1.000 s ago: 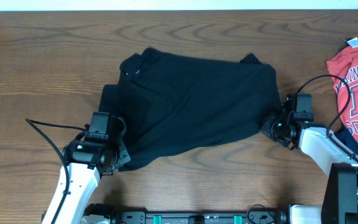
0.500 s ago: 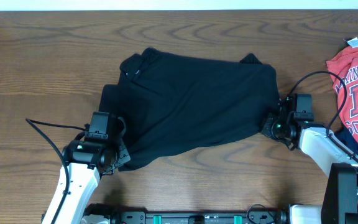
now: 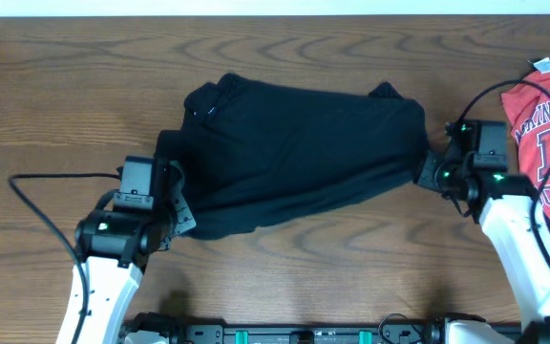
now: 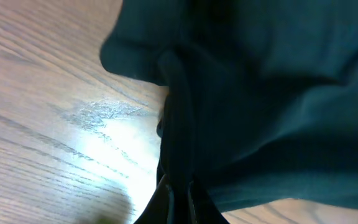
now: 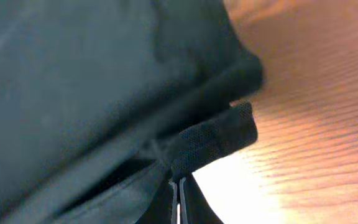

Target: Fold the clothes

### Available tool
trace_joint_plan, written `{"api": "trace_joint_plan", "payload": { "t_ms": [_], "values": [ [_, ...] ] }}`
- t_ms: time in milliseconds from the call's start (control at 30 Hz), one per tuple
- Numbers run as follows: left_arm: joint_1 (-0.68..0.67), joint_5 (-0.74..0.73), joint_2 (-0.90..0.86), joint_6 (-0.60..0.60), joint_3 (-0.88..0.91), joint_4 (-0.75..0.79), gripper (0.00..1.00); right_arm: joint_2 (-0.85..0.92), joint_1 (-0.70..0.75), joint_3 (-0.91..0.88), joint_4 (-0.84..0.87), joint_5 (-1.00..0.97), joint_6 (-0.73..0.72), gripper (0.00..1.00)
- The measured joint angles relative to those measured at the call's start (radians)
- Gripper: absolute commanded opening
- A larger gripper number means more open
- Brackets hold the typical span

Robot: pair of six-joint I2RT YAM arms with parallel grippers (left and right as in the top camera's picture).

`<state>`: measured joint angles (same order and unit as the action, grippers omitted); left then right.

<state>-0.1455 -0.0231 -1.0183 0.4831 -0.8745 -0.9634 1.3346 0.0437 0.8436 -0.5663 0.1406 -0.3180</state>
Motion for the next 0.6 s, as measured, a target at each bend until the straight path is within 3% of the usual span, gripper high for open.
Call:
{"api": "trace_joint_plan", "payload": {
  "t_ms": [267,600],
  "values": [
    [0.000,-0.001,0.004,-0.040,-0.143,-0.137,0.06,-0.015,0.000,0.015,-0.067,-0.018,0.016,0.01],
    [0.000,0.000,0.032,-0.070,-0.347,-0.153,0.06,-0.015,0.000,0.031,-0.080,-0.037,0.016,0.01]
  ]
}}
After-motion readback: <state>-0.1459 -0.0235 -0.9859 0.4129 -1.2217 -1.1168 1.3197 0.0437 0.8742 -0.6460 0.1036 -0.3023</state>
